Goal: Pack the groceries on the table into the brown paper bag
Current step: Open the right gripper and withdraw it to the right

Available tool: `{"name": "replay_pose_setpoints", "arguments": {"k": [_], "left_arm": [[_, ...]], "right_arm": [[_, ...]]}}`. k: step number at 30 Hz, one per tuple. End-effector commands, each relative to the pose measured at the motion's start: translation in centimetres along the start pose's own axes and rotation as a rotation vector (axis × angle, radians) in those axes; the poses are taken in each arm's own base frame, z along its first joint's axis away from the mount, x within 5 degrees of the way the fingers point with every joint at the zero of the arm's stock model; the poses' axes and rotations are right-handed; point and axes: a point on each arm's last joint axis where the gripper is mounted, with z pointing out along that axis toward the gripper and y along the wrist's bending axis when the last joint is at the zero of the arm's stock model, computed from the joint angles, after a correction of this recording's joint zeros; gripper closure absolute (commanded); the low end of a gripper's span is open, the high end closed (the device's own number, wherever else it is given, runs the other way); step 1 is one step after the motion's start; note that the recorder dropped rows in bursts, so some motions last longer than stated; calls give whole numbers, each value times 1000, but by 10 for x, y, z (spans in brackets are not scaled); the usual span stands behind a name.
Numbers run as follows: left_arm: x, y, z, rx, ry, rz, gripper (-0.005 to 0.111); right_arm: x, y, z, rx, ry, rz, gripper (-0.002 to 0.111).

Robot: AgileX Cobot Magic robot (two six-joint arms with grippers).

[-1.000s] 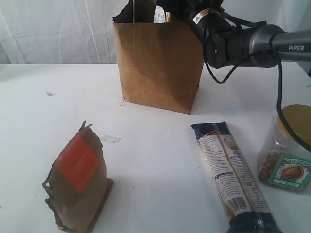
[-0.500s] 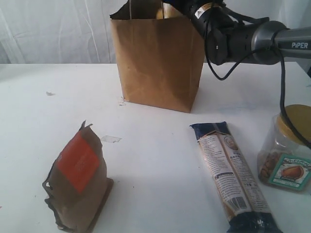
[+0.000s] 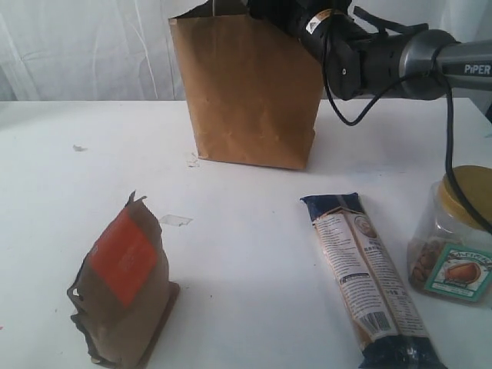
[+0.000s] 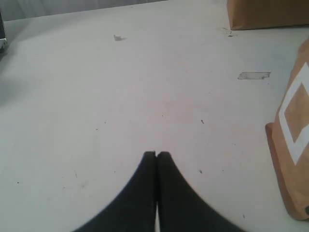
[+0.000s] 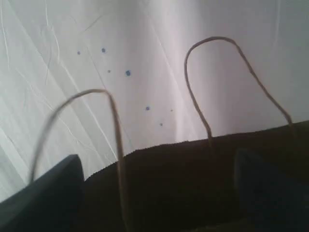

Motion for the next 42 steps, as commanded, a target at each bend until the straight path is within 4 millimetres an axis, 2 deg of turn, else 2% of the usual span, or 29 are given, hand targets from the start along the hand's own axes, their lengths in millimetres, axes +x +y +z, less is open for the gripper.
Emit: {"name": "replay_pose_setpoints", "arguments": {"k": [1, 3, 8, 13, 19, 20, 21, 25, 29, 34, 42], "left_arm": [[1, 0, 0, 6, -1, 2, 107], [1, 0, 0, 6, -1, 2, 107], [1, 0, 0, 6, -1, 2, 107], [1, 0, 0, 6, -1, 2, 107], [1, 0, 0, 6, -1, 2, 107], [1, 0, 0, 6, -1, 2, 107], [1, 0, 0, 6, -1, 2, 107], [1, 0, 0, 6, -1, 2, 107], [1, 0, 0, 6, -1, 2, 107], [1, 0, 0, 6, -1, 2, 107], [1, 0, 0, 6, -1, 2, 107]], "right_arm": [[-4, 1, -1, -1, 0, -2, 30], [-6, 2, -1, -4, -8, -2, 30], [-33, 12, -11, 0, 15, 0, 30], [-52, 20, -37, 88, 323, -4, 30], [-77, 30, -67, 128, 492, -28, 30], [-80, 31, -77, 140, 568, -58, 30], [-80, 31, -81, 148, 609, -67, 30], [-77, 28, -121, 223, 986, -159, 30], [-70, 24, -150, 270, 1295, -217, 30], [-60, 20, -161, 239, 1349, -268, 30], [-22, 8, -186, 245, 1510, -243, 30]]}}
